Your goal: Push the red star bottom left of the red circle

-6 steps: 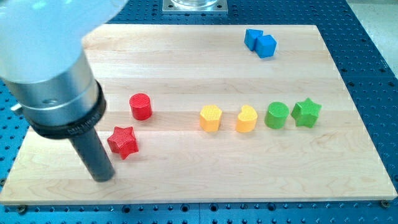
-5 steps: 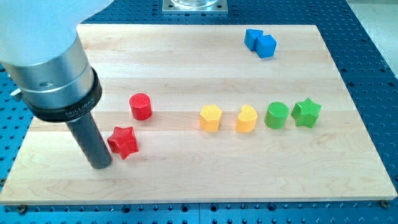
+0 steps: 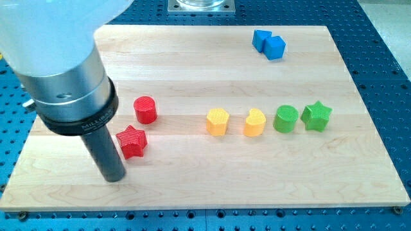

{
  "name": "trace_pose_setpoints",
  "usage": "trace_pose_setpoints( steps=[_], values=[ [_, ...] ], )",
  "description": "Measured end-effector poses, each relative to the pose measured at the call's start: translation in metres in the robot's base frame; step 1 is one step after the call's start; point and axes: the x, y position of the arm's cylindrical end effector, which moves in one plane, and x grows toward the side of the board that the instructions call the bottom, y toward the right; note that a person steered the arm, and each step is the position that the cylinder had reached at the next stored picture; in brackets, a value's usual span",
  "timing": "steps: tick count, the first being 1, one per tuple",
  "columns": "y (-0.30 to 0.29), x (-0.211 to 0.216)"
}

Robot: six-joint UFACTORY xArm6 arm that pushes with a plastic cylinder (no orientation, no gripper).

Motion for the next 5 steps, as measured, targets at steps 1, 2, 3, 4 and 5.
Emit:
trace_pose_setpoints(
  steps=[1, 2, 3, 4, 5],
  values=[
    [0.029, -0.002],
    [0.046, -0.012],
    [0.046, -0.040],
    [0.056, -0.091],
    [0.070, -0.138]
  ],
)
